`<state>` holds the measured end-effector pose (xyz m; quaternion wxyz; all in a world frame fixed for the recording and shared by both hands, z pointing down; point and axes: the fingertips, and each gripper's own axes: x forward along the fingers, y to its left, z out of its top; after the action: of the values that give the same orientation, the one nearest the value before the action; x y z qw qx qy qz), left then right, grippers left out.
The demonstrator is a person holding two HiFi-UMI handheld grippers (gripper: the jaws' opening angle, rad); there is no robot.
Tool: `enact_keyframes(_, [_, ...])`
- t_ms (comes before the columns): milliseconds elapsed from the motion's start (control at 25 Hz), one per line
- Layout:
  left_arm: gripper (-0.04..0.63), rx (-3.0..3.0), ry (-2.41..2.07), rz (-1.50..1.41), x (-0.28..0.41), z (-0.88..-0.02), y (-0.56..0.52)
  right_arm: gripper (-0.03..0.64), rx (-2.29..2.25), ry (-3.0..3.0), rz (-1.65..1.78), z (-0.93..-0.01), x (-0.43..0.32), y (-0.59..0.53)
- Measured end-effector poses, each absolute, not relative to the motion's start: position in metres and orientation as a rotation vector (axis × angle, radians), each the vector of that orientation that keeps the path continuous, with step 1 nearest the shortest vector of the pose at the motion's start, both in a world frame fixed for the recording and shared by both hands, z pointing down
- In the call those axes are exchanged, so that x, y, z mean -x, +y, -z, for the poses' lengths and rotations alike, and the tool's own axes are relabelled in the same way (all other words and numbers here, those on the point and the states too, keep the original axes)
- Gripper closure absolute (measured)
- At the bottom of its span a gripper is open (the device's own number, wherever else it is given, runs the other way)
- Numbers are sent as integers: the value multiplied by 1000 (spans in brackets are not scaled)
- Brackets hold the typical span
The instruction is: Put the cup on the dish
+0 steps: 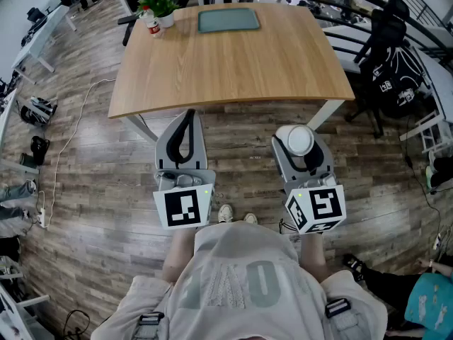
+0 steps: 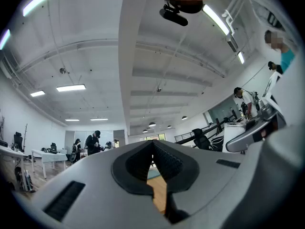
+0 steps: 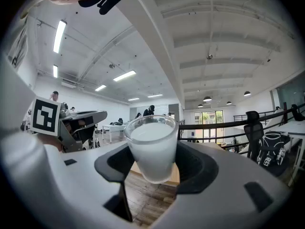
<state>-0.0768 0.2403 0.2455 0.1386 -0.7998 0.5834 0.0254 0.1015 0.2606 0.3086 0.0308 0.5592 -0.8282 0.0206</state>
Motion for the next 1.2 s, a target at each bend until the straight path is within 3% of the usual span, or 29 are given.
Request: enact_keyframes(1200, [589,2320,1706,-165,176,-251,192,350,-1903,-2451,-19,-295,-62,234])
